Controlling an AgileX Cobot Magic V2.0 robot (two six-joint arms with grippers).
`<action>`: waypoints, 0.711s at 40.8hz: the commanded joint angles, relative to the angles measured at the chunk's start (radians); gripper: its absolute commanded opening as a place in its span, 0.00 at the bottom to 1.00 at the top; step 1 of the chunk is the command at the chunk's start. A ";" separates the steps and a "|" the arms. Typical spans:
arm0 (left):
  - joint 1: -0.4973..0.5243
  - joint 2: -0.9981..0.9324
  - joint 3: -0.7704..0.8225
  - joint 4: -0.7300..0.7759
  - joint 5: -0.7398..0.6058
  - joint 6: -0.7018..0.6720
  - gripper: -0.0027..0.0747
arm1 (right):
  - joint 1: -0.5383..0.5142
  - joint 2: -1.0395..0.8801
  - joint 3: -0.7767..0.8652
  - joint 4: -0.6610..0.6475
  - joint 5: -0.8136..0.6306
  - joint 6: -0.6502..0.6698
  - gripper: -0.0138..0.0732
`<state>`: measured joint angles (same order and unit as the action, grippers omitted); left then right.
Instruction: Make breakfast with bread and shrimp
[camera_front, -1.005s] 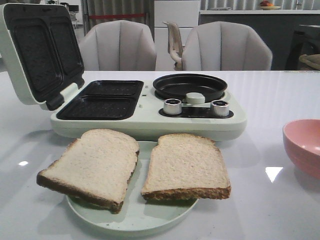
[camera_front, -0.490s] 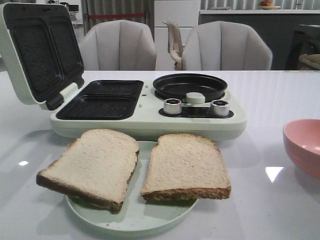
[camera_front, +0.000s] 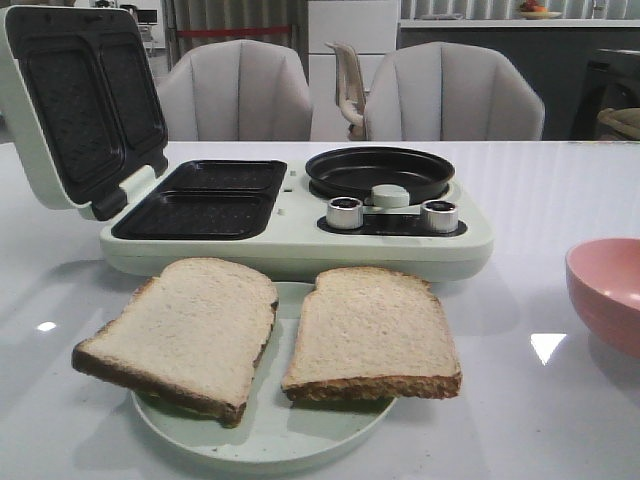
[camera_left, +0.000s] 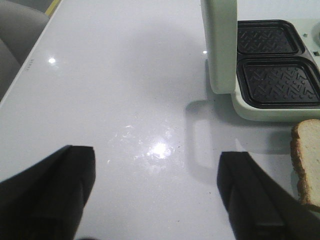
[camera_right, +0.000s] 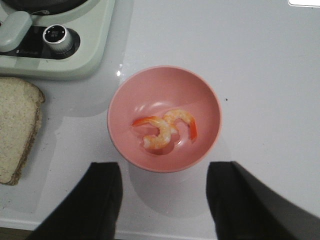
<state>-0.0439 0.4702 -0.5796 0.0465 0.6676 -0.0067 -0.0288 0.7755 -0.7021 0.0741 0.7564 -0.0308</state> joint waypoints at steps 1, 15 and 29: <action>-0.004 0.027 -0.029 -0.009 -0.065 0.055 0.79 | 0.001 0.001 -0.033 -0.001 -0.068 -0.002 0.74; -0.315 0.192 -0.029 -0.030 -0.086 0.298 0.79 | 0.001 0.001 -0.033 -0.001 -0.068 -0.002 0.74; -0.760 0.430 0.063 0.527 -0.153 0.037 0.79 | 0.001 0.001 -0.033 -0.001 -0.068 -0.002 0.74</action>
<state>-0.7238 0.8476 -0.5011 0.3817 0.5905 0.1817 -0.0288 0.7755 -0.7021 0.0727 0.7564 -0.0308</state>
